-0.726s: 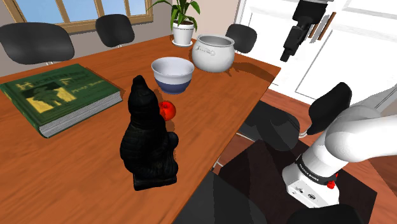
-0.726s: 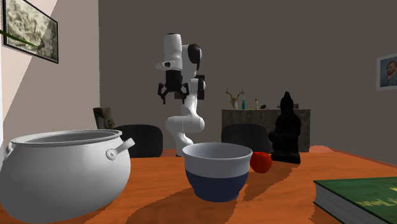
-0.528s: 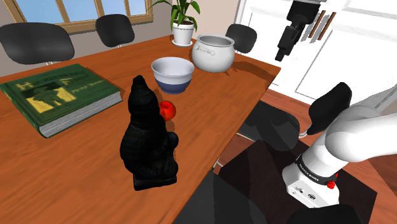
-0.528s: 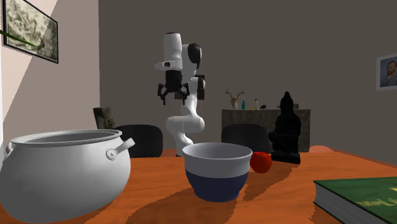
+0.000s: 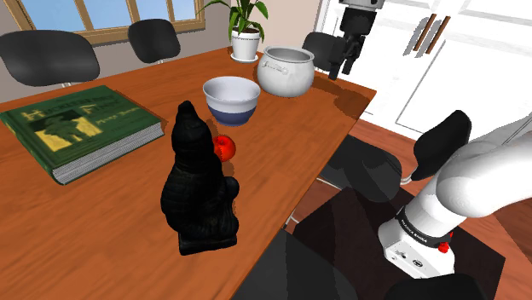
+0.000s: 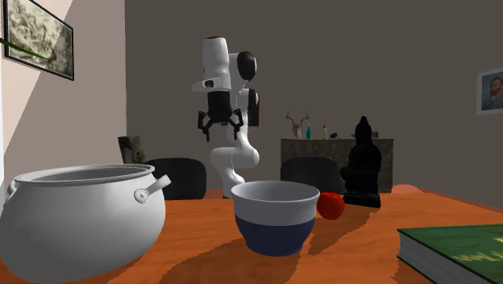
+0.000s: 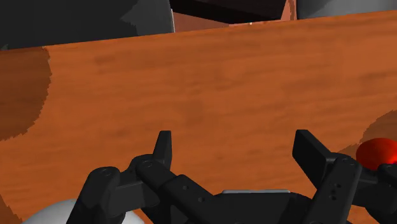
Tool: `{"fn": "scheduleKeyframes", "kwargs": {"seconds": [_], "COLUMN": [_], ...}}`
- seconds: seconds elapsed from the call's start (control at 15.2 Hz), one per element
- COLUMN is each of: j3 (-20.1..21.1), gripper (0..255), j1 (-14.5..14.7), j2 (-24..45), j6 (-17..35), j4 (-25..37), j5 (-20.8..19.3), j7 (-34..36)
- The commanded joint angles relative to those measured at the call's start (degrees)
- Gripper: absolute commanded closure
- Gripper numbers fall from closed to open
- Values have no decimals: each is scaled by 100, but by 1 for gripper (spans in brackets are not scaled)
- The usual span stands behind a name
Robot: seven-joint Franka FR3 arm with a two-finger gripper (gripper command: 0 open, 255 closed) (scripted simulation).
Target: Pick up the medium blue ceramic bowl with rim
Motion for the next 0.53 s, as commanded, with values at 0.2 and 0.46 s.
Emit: {"fn": "scheduleKeyframes", "kwargs": {"seconds": [0.2,0.46], "j3": [94,158], "gripper": [0,0], "j1": [62,108], "j2": [1109,2010], "j6": [350,498], "j4": [694,1399], "j5": [171,276], "j7": [125,216]}}
